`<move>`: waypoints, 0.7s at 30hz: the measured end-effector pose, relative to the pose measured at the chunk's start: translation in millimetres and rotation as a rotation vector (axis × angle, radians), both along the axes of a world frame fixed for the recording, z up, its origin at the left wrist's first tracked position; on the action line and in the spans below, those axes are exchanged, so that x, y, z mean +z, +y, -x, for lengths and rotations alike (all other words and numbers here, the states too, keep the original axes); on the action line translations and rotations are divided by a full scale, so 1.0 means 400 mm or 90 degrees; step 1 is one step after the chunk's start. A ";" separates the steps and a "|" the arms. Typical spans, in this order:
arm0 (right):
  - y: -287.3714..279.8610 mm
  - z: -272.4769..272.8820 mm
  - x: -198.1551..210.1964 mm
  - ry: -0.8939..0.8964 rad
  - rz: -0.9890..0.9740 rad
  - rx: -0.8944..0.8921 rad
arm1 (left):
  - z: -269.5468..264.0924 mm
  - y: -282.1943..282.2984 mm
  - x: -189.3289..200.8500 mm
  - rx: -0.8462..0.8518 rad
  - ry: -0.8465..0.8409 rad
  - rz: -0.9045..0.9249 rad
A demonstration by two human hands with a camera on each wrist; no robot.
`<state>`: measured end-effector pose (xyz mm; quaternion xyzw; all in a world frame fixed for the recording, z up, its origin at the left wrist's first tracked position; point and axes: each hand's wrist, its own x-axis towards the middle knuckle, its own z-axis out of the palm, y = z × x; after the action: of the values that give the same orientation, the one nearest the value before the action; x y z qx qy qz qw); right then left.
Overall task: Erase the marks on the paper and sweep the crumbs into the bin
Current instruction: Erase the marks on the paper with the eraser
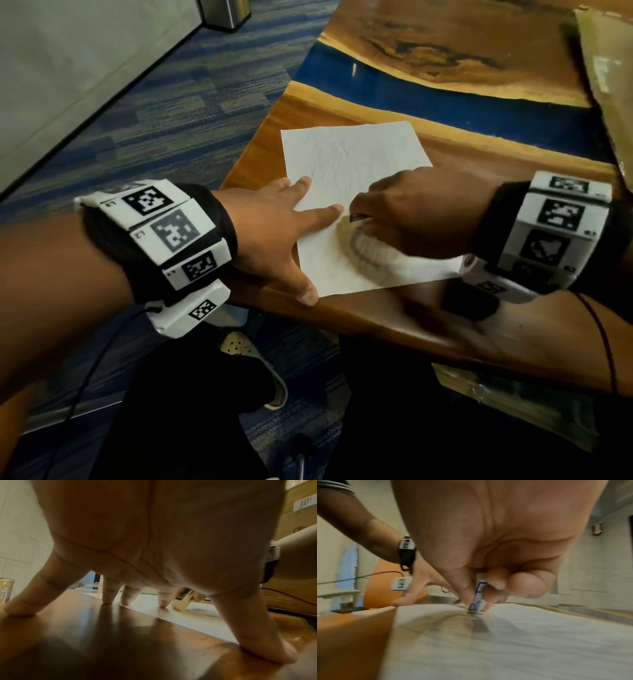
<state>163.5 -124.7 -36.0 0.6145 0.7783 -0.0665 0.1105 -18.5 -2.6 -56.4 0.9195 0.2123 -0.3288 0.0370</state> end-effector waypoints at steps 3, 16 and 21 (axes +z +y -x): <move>-0.039 0.071 -0.010 0.049 0.054 0.127 | -0.005 0.002 -0.001 0.002 0.013 0.001; 0.004 -0.023 0.002 0.043 0.057 -0.075 | -0.001 0.009 0.007 -0.008 0.024 -0.018; 0.009 -0.028 -0.013 0.072 0.078 -0.144 | 0.040 0.021 0.018 0.018 0.020 0.006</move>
<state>174.6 -121.2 -41.3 0.6859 0.7033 -0.1605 0.0954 -34.4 5.8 -49.2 0.9110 0.2239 -0.3438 0.0428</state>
